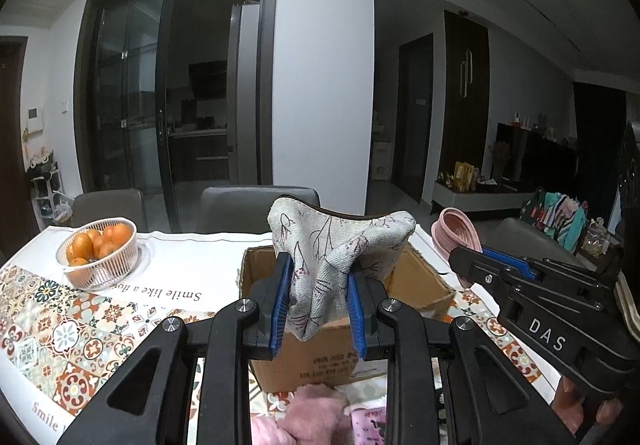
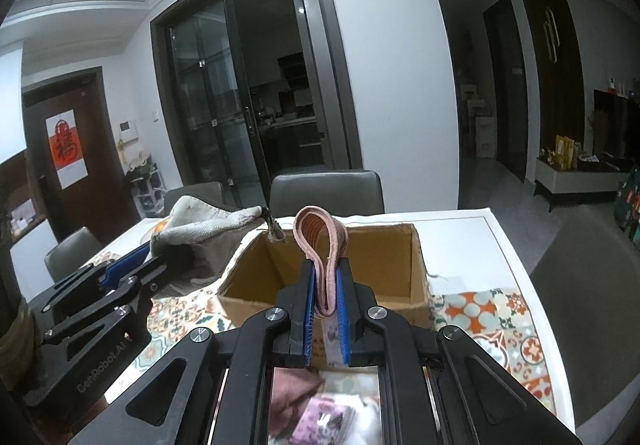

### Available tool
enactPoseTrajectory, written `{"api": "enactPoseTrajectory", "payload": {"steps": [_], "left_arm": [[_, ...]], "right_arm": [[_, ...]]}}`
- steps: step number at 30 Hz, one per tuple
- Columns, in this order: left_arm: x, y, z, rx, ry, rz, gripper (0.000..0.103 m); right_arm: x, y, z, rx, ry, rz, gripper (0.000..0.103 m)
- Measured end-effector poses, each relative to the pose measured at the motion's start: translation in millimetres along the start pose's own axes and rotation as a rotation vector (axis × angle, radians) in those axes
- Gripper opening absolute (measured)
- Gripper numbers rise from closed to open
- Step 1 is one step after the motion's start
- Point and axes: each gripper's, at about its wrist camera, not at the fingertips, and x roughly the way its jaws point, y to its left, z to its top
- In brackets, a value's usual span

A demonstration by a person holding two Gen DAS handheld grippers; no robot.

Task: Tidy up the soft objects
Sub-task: 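Lift the grey pouch with the left tool while the right tool carries the coil over the box, then open both tools to drop the pouch and coil into the box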

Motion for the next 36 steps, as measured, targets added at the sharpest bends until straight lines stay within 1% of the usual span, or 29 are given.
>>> {"api": "enactPoseTrajectory", "payload": {"steps": [7,17,20,23,24,25,26,27,28,29,30,32,34,36], "left_arm": [[40,8,-1,-0.002,0.045,0.000,0.027],[87,11,-9,0.023,0.130,0.010,0.027],[96,11,-13,0.027,0.151,0.012,0.029],[104,11,-16,0.023,0.168,0.012,0.035],[106,11,-16,0.021,0.174,0.011,0.037],[109,11,-16,0.020,0.180,0.010,0.039],[110,11,-17,0.020,0.185,0.007,0.044],[111,11,-17,0.020,0.191,0.005,0.048],[112,11,-17,0.021,0.192,0.010,0.049],[113,11,-18,0.021,0.193,0.015,0.053],[114,11,-18,0.021,0.197,0.016,0.060],[116,11,-18,0.023,0.208,0.025,0.064],[117,12,-17,0.021,0.209,0.029,0.066],[115,12,-17,0.021,0.209,0.037,0.068]], "right_arm": [[37,-5,5,0.008,0.042,-0.022,0.011],[85,-19,1,0.048,0.135,-0.029,0.011],[96,-22,-1,0.055,0.163,-0.033,0.011],[106,-25,-1,0.065,0.190,-0.030,0.013],[109,-26,-2,0.067,0.198,-0.029,0.014],[111,-27,-2,0.069,0.204,-0.027,0.020],[113,-28,-4,0.071,0.208,-0.027,0.024],[113,-29,-4,0.072,0.206,-0.032,0.032],[113,-30,-4,0.072,0.203,-0.038,0.036],[113,-31,-4,0.071,0.201,-0.049,0.038],[113,-31,-5,0.069,0.199,-0.055,0.040],[113,-31,-5,0.063,0.198,-0.058,0.048],[113,-32,-5,0.056,0.198,-0.075,0.051],[112,-31,-2,0.056,0.197,-0.074,0.051]]}}
